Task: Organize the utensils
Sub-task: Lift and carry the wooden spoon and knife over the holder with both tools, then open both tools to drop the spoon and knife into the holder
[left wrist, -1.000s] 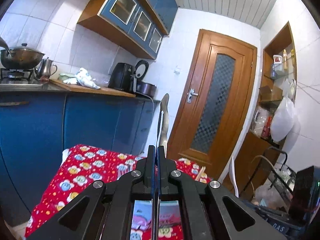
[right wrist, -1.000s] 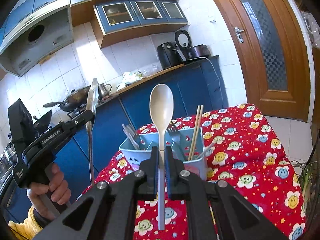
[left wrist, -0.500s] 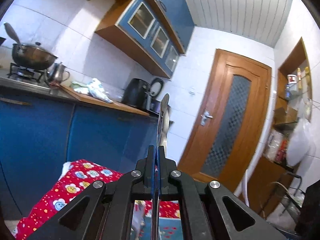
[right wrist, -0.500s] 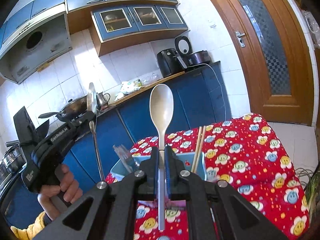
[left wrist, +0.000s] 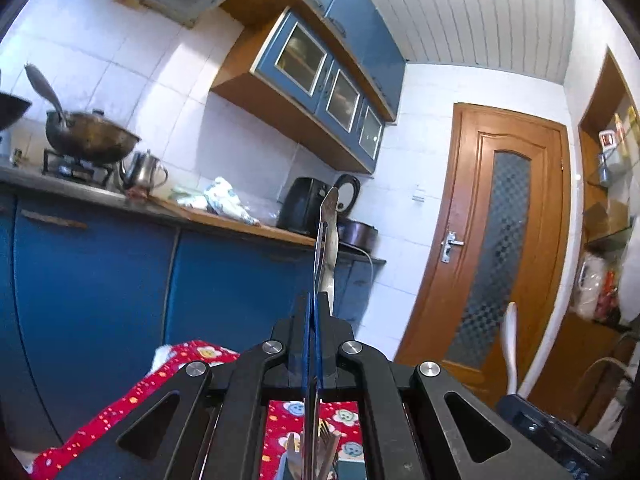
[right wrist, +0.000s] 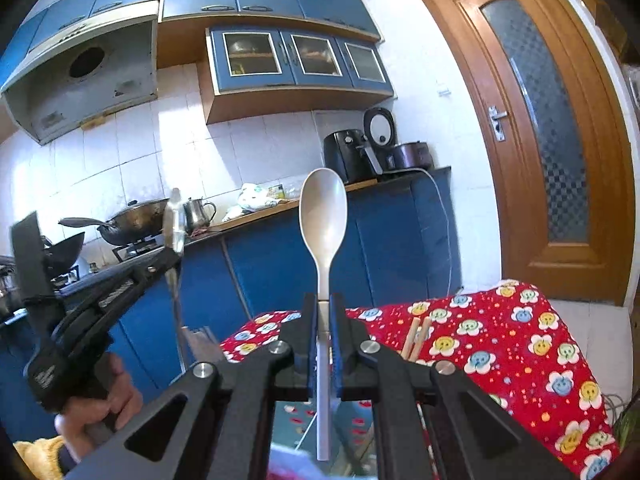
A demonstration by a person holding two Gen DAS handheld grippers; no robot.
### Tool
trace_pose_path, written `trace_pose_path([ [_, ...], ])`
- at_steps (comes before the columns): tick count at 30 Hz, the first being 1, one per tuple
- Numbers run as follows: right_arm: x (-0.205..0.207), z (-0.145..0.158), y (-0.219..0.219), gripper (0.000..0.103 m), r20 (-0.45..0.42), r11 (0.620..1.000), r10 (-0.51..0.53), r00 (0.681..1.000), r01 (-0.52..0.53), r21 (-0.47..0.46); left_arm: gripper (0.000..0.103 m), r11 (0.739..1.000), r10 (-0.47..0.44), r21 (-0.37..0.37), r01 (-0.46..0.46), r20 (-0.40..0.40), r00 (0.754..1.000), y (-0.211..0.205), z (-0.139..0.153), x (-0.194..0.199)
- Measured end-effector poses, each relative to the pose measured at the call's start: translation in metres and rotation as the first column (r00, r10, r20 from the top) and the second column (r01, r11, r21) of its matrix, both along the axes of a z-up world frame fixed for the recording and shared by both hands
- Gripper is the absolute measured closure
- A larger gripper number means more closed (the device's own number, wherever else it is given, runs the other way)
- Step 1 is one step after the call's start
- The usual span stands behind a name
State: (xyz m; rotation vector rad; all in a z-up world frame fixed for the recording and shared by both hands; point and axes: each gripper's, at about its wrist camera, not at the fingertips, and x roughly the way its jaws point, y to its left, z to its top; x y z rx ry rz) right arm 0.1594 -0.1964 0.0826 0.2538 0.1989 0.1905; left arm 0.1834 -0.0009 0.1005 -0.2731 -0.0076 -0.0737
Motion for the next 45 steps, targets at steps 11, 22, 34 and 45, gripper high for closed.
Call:
trace_pose_path([
  [11, 0.01, -0.028, -0.002, 0.095, -0.079, 1.0, 0.008, 0.997, -0.008, 0.009, 0.101, 0.998, 0.019, 0.065, -0.017, -0.036, 0.999, -0.011, -0.021, -0.01],
  [22, 0.0, -0.03, 0.008, 0.095, -0.151, 0.998, 0.011, 0.988, -0.02, -0.052, 0.101, 0.997, -0.027, 0.071, 0.036, -0.125, 0.992, -0.011, -0.03, -0.021],
  [34, -0.007, -0.028, 0.012, 0.095, -0.175, 0.998, -0.008, 0.985, -0.002, -0.057, 0.096, 0.988, -0.105, 0.087, 0.126, -0.213, 0.971, -0.014, -0.032, -0.032],
  [45, -0.023, -0.018, 0.006, 0.066, -0.153, 0.999, 0.025, 0.988, -0.02, 0.034, 0.086, 0.981, -0.132, 0.101, 0.164, -0.263, 0.956, -0.01, -0.018, -0.052],
])
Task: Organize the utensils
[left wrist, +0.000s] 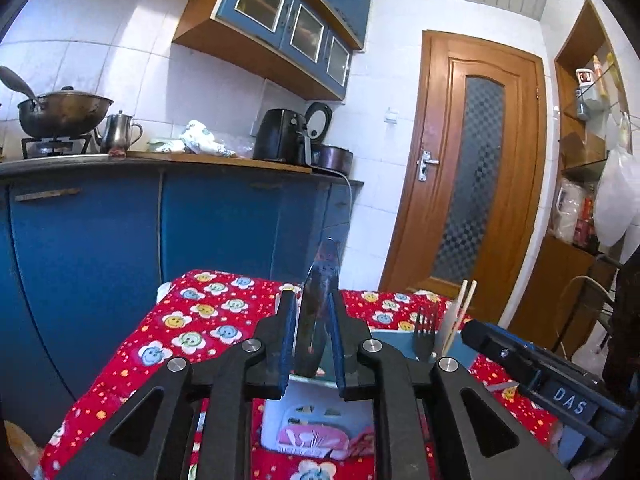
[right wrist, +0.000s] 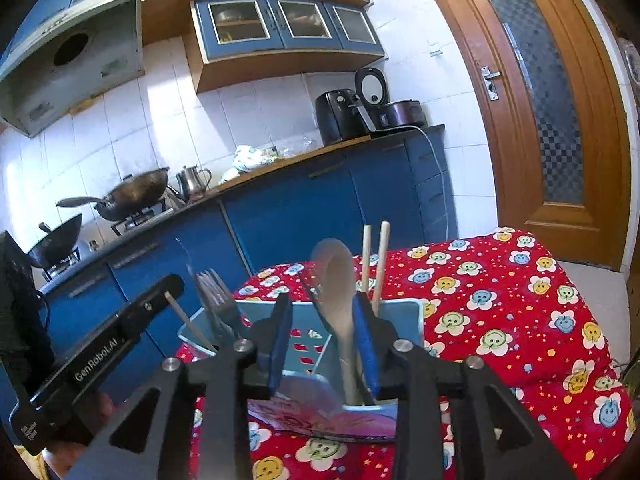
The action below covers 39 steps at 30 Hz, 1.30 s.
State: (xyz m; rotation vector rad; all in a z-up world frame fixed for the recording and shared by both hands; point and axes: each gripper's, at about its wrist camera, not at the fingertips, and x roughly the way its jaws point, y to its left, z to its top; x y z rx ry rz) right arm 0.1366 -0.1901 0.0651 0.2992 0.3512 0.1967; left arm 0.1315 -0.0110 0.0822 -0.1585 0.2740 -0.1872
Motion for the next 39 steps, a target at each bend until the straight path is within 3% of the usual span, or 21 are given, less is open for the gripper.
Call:
trace_pose_path([
  [11, -0.044, 0.024, -0.002, 0.058, 0.055, 1.0, -0.002, 0.999, 0.0, 0.026, 0.086, 0.999, -0.022, 0.029, 0.024, -0.073, 0.997, 0.011, 0.012, -0.033],
  [23, -0.108, 0.04, 0.011, 0.051, 0.047, 1.0, -0.017, 0.999, 0.017, -0.002, 0.086, 0.998, -0.043, 0.034, 0.047, -0.128, 0.991, 0.02, 0.018, -0.079],
  [26, -0.122, 0.036, 0.013, 0.046, 0.038, 1.0, -0.021, 0.999, 0.021, -0.01, 0.075, 0.998, -0.045, 0.03, 0.049, -0.13, 0.991, 0.022, 0.016, -0.089],
  [31, -0.139, 0.028, 0.014, 0.031, 0.022, 0.999, -0.035, 0.999, 0.035, -0.021, 0.049, 0.997, -0.038, 0.055, 0.046, -0.13, 0.991, 0.023, 0.006, -0.103],
  [34, -0.146, 0.019, 0.015, 0.027, 0.007, 0.999, -0.044, 0.999, 0.045, -0.029, 0.041, 0.997, -0.023, 0.071, 0.034, -0.143, 0.989, 0.022, -0.004, -0.108],
  [39, -0.15, 0.002, 0.018, 0.024, -0.028, 0.996, -0.068, 0.997, 0.066, -0.058, 0.037, 0.996, -0.016, 0.079, 0.029, -0.166, 0.986, 0.024, -0.021, -0.111],
])
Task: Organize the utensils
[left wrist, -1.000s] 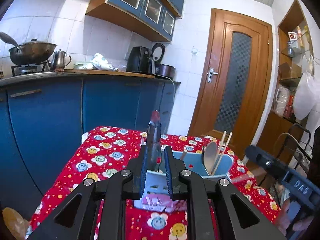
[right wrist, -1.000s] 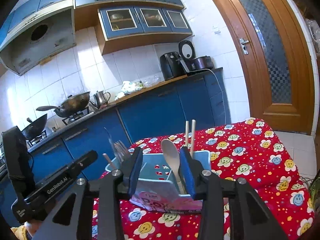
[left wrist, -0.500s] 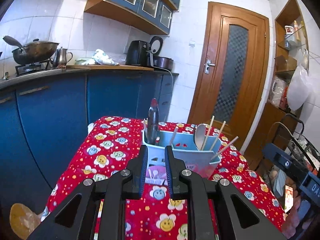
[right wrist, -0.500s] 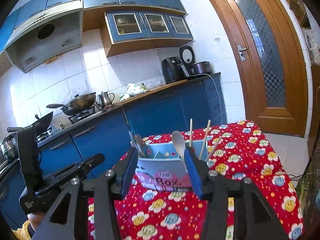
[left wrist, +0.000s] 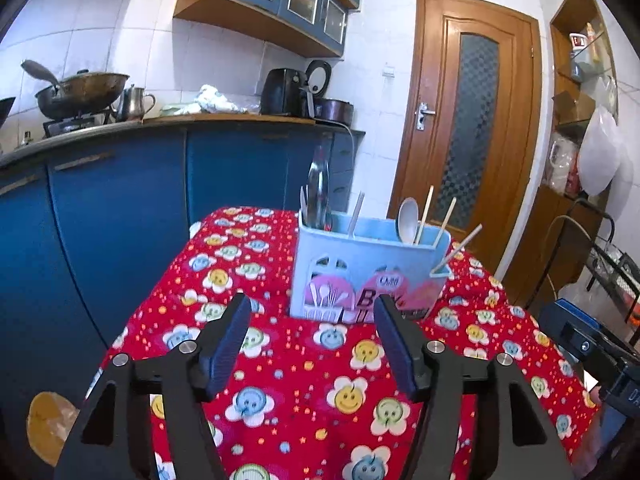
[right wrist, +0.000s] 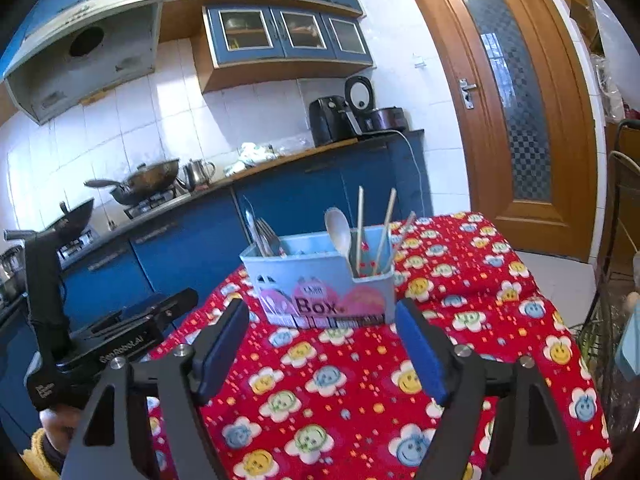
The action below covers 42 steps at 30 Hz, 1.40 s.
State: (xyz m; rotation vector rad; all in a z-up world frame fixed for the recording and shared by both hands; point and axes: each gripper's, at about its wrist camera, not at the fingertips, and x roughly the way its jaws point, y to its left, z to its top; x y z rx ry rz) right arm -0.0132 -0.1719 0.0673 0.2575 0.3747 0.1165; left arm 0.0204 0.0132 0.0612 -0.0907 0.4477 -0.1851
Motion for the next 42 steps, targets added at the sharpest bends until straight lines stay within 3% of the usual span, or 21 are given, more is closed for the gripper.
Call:
trace_pose_path([
  [8, -0.001, -0.026, -0.004, 0.008, -0.029, 0.999, -0.041, 0.999, 0.041, -0.017, 0.036, 0.999, 0.022, 0.027, -0.022, 0.004, 1.0, -0.002, -0.02, -0.002],
  [19, -0.001, -0.05, 0.002, 0.004, -0.011, 0.992, -0.079, 0.997, 0.078, -0.097, 0.036, 0.999, 0.044, 0.028, -0.043, -0.05, 0.998, -0.003, -0.043, 0.007],
  [42, 0.002, -0.056, -0.002, 0.004, -0.054, 0.992, -0.105, 0.993, 0.101, -0.079, 0.036, 0.998, 0.061, 0.034, -0.059, -0.044, 0.997, -0.002, -0.044, 0.005],
])
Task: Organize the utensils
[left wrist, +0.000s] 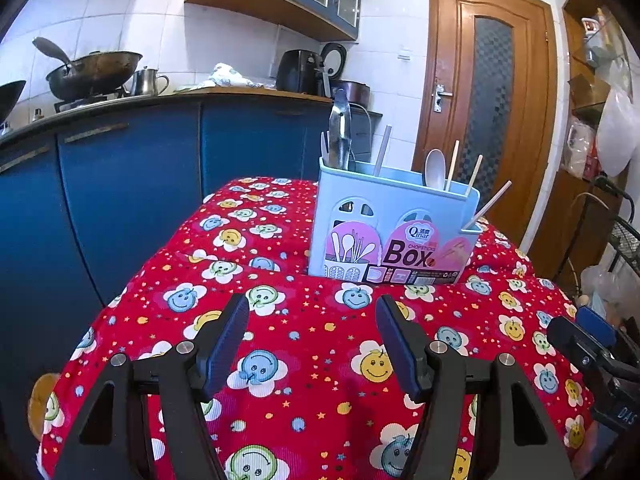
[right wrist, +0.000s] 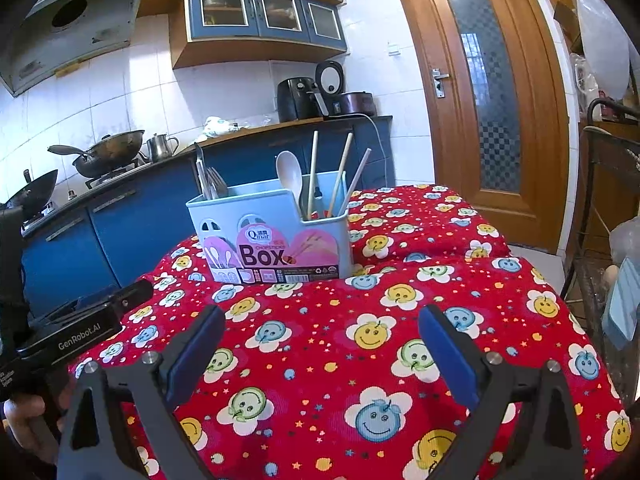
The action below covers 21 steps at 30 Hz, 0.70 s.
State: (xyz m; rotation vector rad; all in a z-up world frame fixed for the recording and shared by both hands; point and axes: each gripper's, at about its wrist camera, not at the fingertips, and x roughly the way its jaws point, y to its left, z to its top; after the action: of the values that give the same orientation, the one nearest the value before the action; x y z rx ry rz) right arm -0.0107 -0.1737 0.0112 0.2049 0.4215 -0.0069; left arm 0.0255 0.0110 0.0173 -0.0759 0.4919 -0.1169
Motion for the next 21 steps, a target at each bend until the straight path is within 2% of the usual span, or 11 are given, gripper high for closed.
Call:
trace_pose_path([
  [21, -0.0001, 0.0004, -0.0003, 0.004, 0.001, 1.0, 0.0, 1.0, 0.0, 0.001, 0.036, 1.0, 0.009, -0.006, -0.009, 0.0, 1.0, 0.0013, 0.0001, -0.0003],
])
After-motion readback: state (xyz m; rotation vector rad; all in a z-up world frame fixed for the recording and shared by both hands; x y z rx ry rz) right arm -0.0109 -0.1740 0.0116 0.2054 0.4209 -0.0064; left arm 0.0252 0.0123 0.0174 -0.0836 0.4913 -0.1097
